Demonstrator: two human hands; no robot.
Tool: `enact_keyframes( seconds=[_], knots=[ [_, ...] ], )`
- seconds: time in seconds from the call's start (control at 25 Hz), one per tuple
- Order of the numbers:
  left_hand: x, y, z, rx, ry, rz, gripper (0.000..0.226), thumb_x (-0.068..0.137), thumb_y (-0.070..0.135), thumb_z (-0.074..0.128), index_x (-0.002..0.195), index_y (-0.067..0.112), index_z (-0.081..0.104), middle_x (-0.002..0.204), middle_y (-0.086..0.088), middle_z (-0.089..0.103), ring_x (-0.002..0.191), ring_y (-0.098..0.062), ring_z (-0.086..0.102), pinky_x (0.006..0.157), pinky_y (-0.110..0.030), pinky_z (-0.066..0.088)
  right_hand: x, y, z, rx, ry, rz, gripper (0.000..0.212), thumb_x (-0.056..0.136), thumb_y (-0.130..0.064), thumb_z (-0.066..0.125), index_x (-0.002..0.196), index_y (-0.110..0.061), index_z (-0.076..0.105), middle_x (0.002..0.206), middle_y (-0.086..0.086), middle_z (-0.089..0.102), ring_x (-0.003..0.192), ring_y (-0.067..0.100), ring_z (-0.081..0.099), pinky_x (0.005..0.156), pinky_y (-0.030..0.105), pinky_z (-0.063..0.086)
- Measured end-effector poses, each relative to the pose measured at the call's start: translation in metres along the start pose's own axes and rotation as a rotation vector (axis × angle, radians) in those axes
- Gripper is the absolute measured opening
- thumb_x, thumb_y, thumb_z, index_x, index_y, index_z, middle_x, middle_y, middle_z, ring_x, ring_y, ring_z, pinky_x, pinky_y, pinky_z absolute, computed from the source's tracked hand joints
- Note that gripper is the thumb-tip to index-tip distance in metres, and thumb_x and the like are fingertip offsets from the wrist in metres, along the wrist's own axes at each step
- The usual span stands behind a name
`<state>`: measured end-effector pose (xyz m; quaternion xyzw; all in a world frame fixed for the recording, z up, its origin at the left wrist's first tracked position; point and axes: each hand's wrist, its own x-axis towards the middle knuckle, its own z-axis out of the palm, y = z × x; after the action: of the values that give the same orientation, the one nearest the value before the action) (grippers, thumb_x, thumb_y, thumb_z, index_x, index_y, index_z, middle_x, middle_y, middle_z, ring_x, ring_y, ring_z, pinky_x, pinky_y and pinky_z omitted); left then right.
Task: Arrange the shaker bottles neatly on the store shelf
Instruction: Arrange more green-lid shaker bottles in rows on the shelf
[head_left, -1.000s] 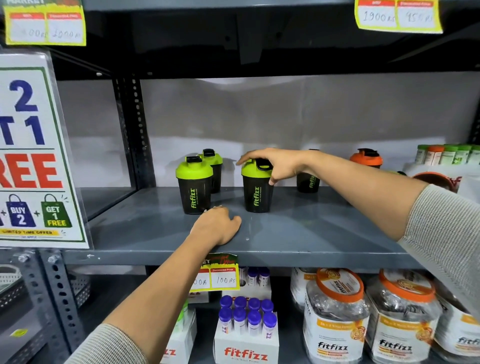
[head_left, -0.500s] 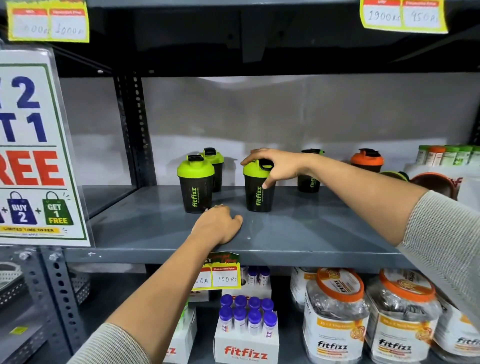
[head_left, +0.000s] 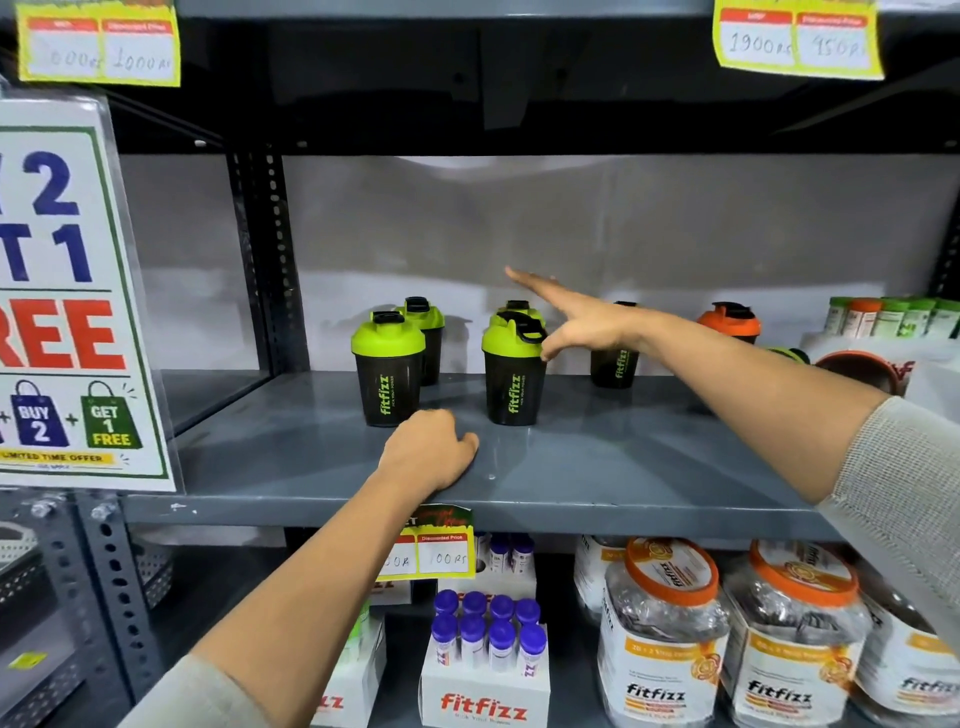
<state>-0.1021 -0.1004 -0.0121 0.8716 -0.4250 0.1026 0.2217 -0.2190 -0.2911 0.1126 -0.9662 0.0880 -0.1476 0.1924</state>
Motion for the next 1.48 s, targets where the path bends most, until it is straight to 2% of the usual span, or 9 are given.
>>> enact_keyframes(
  seconds=[0.16,0.4,0.68,0.84,0.96,1.04,1.24,1.36,1.48],
  knots=[
    [-0.011,0.023,-0.011,-0.013,0.143,0.101,0.021,0.084,0.029,0.054,0.083,0.013,0.069,0.09,-0.011,0.071,0.089,-0.035,0.065,0.074,-0.036,0.052,-0.036,0.04,-0.039,-0.022,0.16,0.108,0.071,0.074,-0.02,0.065,0.14,-0.035,0.046,0.162,0.004,0.02,0.151,0.019,0.015,0.113,0.027,0.021],
    [-0.014,0.124,0.011,-0.091,-0.005,0.37,0.022,0.086,0.032,0.055,0.089,0.015,0.067,0.097,-0.009,0.069,0.096,-0.032,0.063,0.08,-0.037,0.051,-0.09,0.11,-0.082,-0.208,0.515,0.42,0.035,0.081,-0.022,0.07,0.116,-0.017,0.069,0.137,0.015,0.053,0.127,0.032,0.051,0.102,0.03,0.038],
    [0.009,0.16,0.052,0.109,-0.299,0.326,0.065,0.094,0.059,0.032,0.142,0.017,0.044,0.147,-0.011,0.044,0.134,-0.033,0.04,0.109,-0.045,0.032,-0.124,0.156,-0.095,-0.517,0.478,0.87,0.081,0.077,-0.075,0.055,0.116,-0.004,0.062,0.119,0.018,0.065,0.11,0.037,0.062,0.089,0.038,0.052],
    [0.009,0.156,0.056,0.045,-0.264,0.316,0.065,0.093,0.059,0.033,0.145,0.022,0.041,0.15,-0.006,0.042,0.138,-0.029,0.038,0.112,-0.043,0.026,-0.118,0.165,-0.091,-0.323,0.331,0.997,0.085,0.067,-0.084,0.057,0.105,-0.008,0.061,0.103,0.013,0.067,0.082,0.031,0.071,0.076,0.039,0.061],
    [0.008,0.156,0.056,0.041,-0.257,0.318,0.064,0.092,0.06,0.034,0.144,0.023,0.042,0.15,-0.005,0.043,0.137,-0.027,0.038,0.112,-0.043,0.026,-0.103,0.173,-0.081,-0.29,0.231,1.048,0.1,0.057,-0.09,0.057,0.12,-0.012,0.057,0.12,0.014,0.064,0.099,0.035,0.07,0.087,0.043,0.058],
    [0.009,0.157,0.055,0.027,-0.255,0.314,0.064,0.092,0.06,0.036,0.144,0.024,0.042,0.149,-0.004,0.044,0.137,-0.027,0.039,0.111,-0.043,0.026,-0.096,0.179,-0.077,-0.245,0.216,1.076,0.094,0.062,-0.08,0.065,0.126,-0.012,0.054,0.119,0.014,0.063,0.105,0.035,0.066,0.093,0.044,0.055],
    [0.007,0.157,0.054,0.001,-0.232,0.302,0.062,0.091,0.059,0.04,0.141,0.022,0.048,0.145,-0.005,0.049,0.133,-0.028,0.043,0.11,-0.041,0.031,-0.098,0.174,-0.072,-0.132,0.252,1.048,0.064,0.07,-0.048,0.073,0.117,-0.008,0.056,0.092,0.016,0.064,0.084,0.035,0.068,0.076,0.046,0.061],
    [0.005,0.158,0.051,0.003,-0.199,0.301,0.061,0.09,0.058,0.043,0.136,0.018,0.051,0.142,-0.006,0.051,0.129,-0.029,0.048,0.105,-0.041,0.036,-0.109,0.162,-0.072,-0.219,0.404,0.963,0.079,0.067,-0.05,0.076,0.127,-0.012,0.043,0.117,0.015,0.055,0.101,0.04,0.062,0.058,0.041,0.057],
    [0.003,0.158,0.046,-0.04,-0.186,0.311,0.071,0.088,0.06,0.046,0.143,0.015,0.041,0.155,-0.004,0.035,0.137,-0.03,0.04,0.109,-0.042,0.033,-0.117,0.154,-0.056,-0.166,0.661,0.621,0.085,0.061,-0.045,0.082,0.127,-0.015,0.039,0.123,0.015,0.041,0.111,0.039,0.053,0.09,0.043,0.05]
  ],
)
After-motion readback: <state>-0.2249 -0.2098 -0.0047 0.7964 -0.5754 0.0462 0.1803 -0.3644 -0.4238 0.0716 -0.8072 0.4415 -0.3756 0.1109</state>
